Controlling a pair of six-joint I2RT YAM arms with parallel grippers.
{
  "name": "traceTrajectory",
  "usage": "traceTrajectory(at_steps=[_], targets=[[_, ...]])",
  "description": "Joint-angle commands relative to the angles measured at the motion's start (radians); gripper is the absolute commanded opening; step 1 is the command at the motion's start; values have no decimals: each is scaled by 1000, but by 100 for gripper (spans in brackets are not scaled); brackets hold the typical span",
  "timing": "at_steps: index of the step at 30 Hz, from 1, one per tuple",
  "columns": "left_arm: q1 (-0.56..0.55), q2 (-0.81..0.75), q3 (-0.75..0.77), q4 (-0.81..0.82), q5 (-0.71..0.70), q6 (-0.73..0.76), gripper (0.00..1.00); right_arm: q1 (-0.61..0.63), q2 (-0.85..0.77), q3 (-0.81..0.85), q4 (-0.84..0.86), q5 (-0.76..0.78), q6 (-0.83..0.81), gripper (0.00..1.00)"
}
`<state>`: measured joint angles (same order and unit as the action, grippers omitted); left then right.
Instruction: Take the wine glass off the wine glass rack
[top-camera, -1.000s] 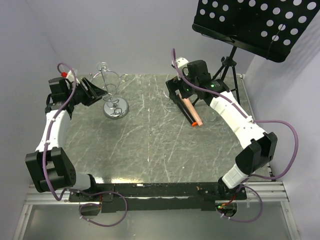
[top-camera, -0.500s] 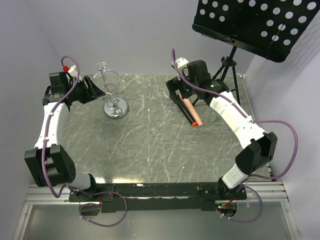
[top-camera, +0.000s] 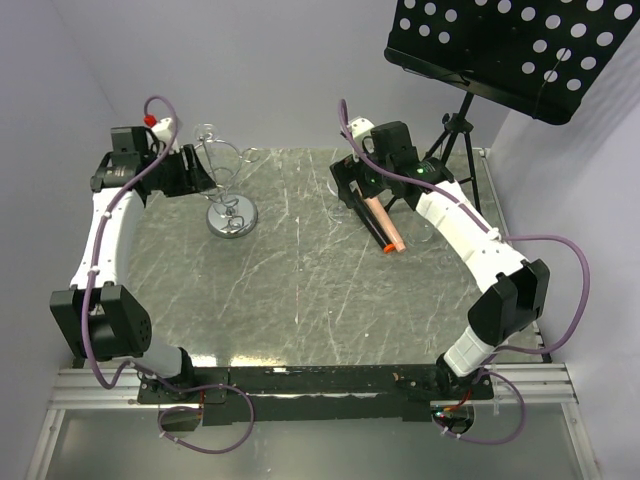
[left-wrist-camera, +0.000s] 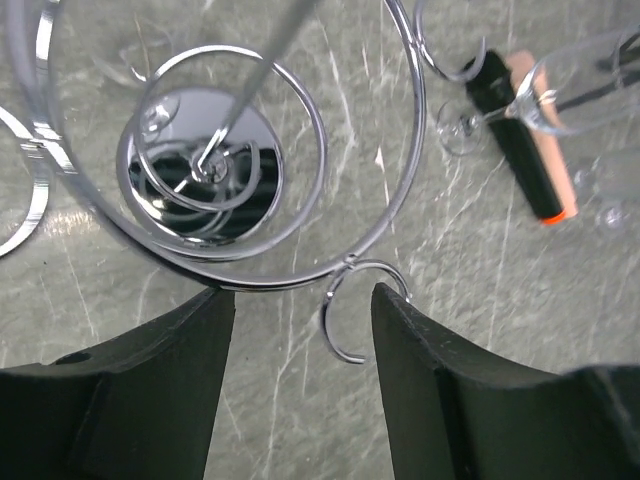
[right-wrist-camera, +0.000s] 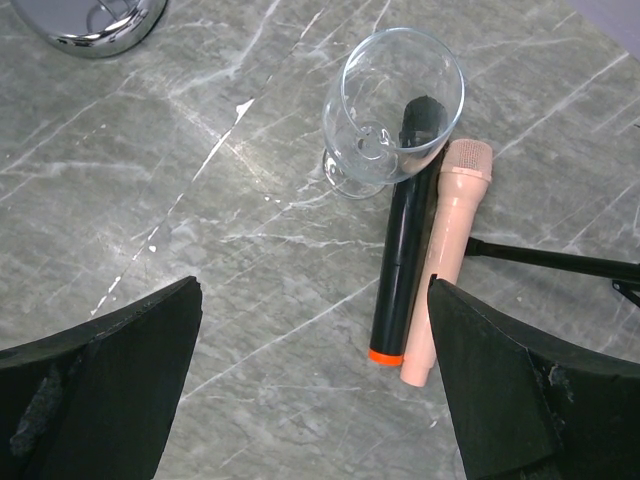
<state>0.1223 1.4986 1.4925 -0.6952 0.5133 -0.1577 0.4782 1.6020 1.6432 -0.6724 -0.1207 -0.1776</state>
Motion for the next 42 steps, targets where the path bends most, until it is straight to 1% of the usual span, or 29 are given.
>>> traceTrajectory(at_steps=[1, 10, 14, 15, 19, 23, 27, 32, 34, 36, 39, 42], targets=[[-47, -29, -5, -21, -84, 37, 61, 7, -5, 18, 28, 4, -8, 100], [-72, -15, 2, -72, -128, 104, 59, 8, -20, 0, 30, 13, -14, 100], [-78, 2, 24, -142, -114, 145, 58, 8, -24, -2, 30, 16, -17, 100], [-78, 9, 37, -164, -121, 197, 58, 8, -22, -2, 28, 18, -17, 100], [-78, 29, 101, -219, -177, 285, 57, 8, -25, -5, 28, 19, -17, 100], [-78, 29, 150, -231, -226, 360, 58, 8, -22, -5, 27, 16, -17, 100], [-76, 58, 227, -300, -274, 438, 58, 8, -20, -3, 30, 21, -19, 100], [-76, 97, 264, -346, -331, 523, 58, 8, -17, -3, 33, 29, -19, 100], [-75, 110, 281, -362, -331, 523, 58, 8, -17, -2, 33, 29, -19, 100], [-72, 111, 313, -366, -297, 485, 58, 8, -20, -3, 33, 32, -22, 100], [-73, 86, 327, -340, -211, 423, 65, 8, -30, -13, 34, 38, -25, 100], [-73, 60, 308, -307, -153, 350, 67, 8, -33, -20, 34, 39, -26, 100]])
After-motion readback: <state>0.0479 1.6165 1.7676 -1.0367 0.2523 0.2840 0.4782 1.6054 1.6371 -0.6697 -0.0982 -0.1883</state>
